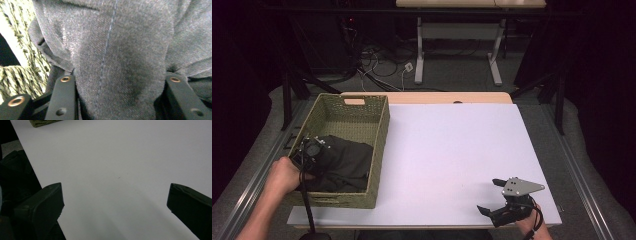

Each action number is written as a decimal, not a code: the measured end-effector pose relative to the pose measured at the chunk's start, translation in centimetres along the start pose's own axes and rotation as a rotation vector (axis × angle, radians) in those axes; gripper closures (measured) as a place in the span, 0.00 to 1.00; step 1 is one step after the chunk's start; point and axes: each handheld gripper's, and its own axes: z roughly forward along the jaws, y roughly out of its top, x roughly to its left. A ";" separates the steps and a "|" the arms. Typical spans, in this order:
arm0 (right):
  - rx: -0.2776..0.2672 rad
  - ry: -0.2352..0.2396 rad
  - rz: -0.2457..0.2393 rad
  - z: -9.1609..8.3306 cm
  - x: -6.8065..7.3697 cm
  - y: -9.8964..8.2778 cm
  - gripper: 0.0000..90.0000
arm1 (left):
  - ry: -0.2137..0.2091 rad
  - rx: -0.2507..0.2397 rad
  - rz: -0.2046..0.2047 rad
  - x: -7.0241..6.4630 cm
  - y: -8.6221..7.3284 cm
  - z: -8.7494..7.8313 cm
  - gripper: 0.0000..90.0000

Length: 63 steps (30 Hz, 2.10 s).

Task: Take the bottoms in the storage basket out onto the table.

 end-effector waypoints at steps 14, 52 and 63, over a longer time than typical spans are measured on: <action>0.006 -0.001 -0.001 0.0 -0.1 0.0 0.01 | -0.070 -0.132 0.008 1.6 -0.3 -2.4 0.63; -0.004 -0.001 -0.005 -0.1 0.0 0.0 0.01 | -0.116 -0.074 0.034 1.6 0.7 0.3 0.61; -0.007 -0.001 -0.009 0.0 0.0 0.0 0.01 | -0.149 -0.159 0.020 2.4 -0.2 -1.1 0.63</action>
